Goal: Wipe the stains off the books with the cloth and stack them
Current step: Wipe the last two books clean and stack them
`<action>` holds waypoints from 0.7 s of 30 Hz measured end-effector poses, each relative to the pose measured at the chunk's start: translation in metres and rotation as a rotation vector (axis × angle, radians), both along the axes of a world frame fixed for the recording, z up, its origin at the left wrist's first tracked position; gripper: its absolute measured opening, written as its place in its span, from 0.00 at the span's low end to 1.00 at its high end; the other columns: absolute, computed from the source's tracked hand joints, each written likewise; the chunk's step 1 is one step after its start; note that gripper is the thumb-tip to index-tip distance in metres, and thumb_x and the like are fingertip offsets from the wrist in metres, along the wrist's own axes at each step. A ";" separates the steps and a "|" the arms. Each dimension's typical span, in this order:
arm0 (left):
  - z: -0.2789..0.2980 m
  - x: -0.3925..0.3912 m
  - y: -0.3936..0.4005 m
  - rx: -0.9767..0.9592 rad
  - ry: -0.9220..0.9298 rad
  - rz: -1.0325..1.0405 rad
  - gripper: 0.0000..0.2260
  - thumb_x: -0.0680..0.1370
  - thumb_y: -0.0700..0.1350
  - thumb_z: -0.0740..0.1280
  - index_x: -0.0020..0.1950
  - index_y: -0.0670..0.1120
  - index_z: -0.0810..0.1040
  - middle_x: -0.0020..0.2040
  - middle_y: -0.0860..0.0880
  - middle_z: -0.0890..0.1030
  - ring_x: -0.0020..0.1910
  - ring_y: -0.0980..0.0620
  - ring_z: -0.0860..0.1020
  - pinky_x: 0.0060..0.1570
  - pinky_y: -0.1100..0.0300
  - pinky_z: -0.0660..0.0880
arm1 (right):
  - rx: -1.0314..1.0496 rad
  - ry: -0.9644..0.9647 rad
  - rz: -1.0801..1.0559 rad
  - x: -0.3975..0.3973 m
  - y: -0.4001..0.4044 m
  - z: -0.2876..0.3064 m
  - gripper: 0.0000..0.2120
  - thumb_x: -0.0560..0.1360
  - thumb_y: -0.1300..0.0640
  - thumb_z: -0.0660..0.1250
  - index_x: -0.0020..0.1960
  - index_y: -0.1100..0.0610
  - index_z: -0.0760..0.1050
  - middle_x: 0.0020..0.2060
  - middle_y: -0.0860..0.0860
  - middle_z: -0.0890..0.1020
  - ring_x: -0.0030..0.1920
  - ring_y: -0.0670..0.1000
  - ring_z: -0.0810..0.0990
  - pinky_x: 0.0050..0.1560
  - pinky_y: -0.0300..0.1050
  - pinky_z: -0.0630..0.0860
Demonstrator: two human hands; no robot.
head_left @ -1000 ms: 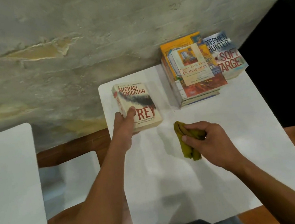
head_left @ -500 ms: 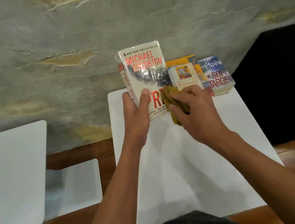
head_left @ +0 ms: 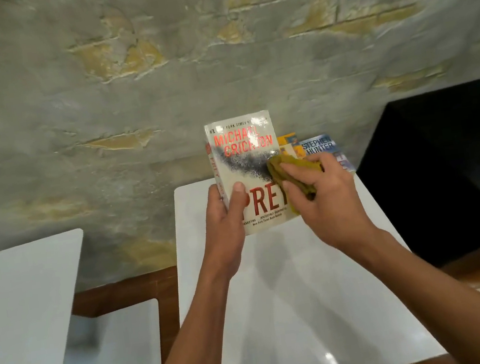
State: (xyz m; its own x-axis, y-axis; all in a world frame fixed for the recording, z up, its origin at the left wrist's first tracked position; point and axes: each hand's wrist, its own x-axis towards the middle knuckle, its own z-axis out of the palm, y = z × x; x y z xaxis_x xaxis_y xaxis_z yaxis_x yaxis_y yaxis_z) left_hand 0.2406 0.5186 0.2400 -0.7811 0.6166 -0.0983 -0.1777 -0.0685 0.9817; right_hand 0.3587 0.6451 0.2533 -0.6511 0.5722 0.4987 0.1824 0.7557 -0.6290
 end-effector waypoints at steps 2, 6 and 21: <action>0.003 0.007 0.000 0.029 0.017 -0.012 0.14 0.83 0.53 0.63 0.65 0.47 0.72 0.58 0.45 0.84 0.56 0.44 0.84 0.55 0.43 0.81 | 0.108 -0.030 0.102 0.013 -0.010 0.001 0.16 0.76 0.57 0.70 0.63 0.55 0.81 0.54 0.58 0.75 0.53 0.59 0.76 0.52 0.57 0.79; 0.011 0.019 0.000 0.063 0.049 -0.021 0.13 0.82 0.52 0.62 0.63 0.46 0.72 0.57 0.46 0.84 0.56 0.45 0.84 0.49 0.50 0.82 | 0.080 0.032 0.076 0.028 -0.004 0.005 0.15 0.75 0.59 0.73 0.62 0.55 0.82 0.53 0.57 0.76 0.52 0.58 0.78 0.49 0.55 0.80; 0.029 0.040 0.002 0.135 0.129 -0.097 0.23 0.81 0.60 0.56 0.68 0.48 0.72 0.62 0.47 0.82 0.62 0.45 0.81 0.55 0.52 0.80 | 0.213 0.090 0.164 0.030 -0.032 0.032 0.16 0.74 0.58 0.72 0.61 0.58 0.82 0.51 0.57 0.76 0.50 0.55 0.77 0.50 0.49 0.78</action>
State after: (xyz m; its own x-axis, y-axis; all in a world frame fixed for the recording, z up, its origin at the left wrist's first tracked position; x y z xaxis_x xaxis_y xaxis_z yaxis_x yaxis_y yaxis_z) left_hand 0.2805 0.5208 0.2688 -0.7182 0.6903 0.0873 -0.0631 -0.1895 0.9799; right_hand 0.3889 0.6130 0.2851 -0.6740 0.3387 0.6565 -0.0028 0.8875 -0.4608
